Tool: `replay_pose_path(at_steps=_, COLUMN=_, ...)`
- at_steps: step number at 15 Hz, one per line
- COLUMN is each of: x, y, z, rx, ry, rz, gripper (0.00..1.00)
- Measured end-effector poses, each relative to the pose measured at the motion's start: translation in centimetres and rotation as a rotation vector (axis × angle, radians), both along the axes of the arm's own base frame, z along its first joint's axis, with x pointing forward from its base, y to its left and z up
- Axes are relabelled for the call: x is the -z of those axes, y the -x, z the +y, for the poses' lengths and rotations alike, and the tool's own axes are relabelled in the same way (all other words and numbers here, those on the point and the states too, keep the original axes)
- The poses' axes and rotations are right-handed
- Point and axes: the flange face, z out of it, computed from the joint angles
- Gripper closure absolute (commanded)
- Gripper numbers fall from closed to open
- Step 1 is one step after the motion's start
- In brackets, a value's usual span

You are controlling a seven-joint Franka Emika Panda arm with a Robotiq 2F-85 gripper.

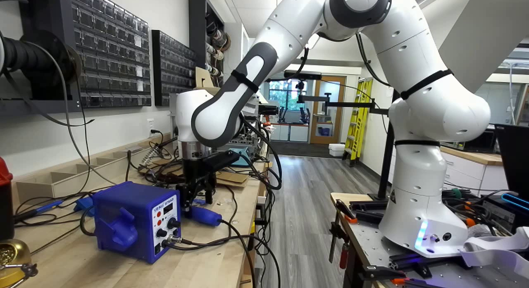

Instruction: Take the blue object to your right and position it onto the blue object on your left

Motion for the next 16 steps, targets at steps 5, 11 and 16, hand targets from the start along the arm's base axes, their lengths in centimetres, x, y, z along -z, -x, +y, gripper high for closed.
replay_pose_path(at_steps=5, x=1.3, y=-0.1, z=-0.1, rx=0.002, ry=0.001, rz=-0.022, gripper=0.28)
replay_pose_path(at_steps=11, x=0.6, y=-1.0, z=-0.2, rx=0.008, ry=-0.001, rz=-0.095, gripper=0.68)
replay_pose_path(at_steps=16, x=-0.2, y=-1.4, z=-0.6, rx=0.050, ry=-0.023, rz=-0.127, gripper=0.90)
